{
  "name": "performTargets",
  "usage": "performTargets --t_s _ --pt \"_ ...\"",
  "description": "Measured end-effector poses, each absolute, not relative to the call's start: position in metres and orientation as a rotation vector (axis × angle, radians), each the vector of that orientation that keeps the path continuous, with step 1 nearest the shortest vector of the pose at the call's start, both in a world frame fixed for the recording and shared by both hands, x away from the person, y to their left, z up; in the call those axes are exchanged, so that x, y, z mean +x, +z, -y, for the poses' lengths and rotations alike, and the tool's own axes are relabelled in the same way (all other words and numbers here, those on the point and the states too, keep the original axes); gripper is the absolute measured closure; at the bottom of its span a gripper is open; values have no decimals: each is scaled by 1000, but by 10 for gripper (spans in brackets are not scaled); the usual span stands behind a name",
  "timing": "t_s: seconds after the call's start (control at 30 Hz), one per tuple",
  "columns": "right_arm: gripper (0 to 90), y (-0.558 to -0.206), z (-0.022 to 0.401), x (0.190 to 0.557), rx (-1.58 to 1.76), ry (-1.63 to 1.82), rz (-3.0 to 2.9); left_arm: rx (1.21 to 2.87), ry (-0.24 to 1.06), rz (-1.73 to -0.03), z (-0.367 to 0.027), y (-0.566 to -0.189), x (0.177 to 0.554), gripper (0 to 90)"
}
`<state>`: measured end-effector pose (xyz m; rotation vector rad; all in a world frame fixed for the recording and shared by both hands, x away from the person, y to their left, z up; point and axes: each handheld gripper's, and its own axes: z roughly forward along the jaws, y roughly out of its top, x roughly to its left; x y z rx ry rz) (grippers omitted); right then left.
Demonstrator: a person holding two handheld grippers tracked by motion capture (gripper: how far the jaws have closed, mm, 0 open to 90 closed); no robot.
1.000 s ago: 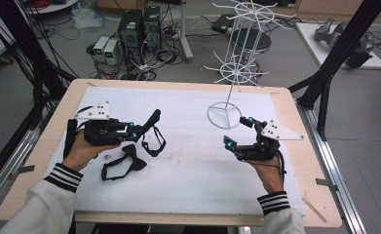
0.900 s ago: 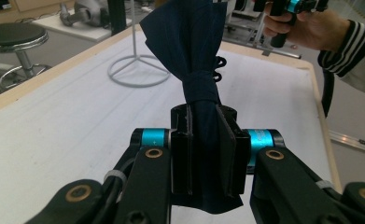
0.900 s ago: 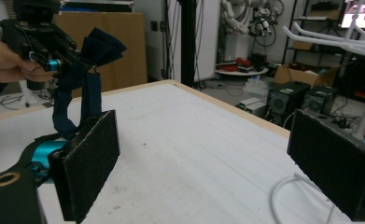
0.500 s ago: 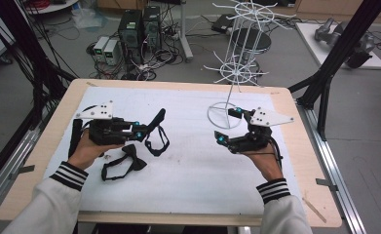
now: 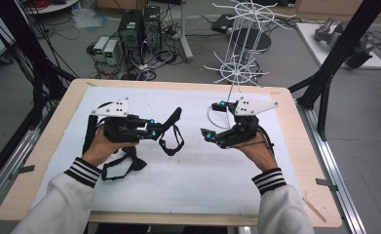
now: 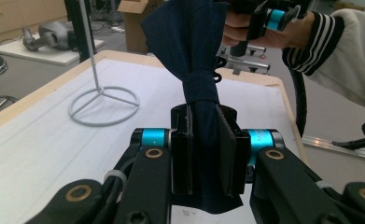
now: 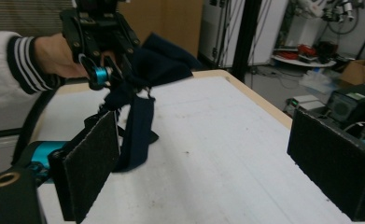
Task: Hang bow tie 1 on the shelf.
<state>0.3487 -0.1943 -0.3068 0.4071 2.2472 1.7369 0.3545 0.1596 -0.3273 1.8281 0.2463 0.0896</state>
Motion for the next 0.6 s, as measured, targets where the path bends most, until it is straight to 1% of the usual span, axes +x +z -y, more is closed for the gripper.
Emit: performTargets --t_s 0.2,0.6 --pt "86 -300 187 351 369 1796 -2273 1837 83 -221 -153 -328 356 768" --pt "86 -304 175 356 360 1843 -2371 1825 72 -184 -140 -329 353 768"
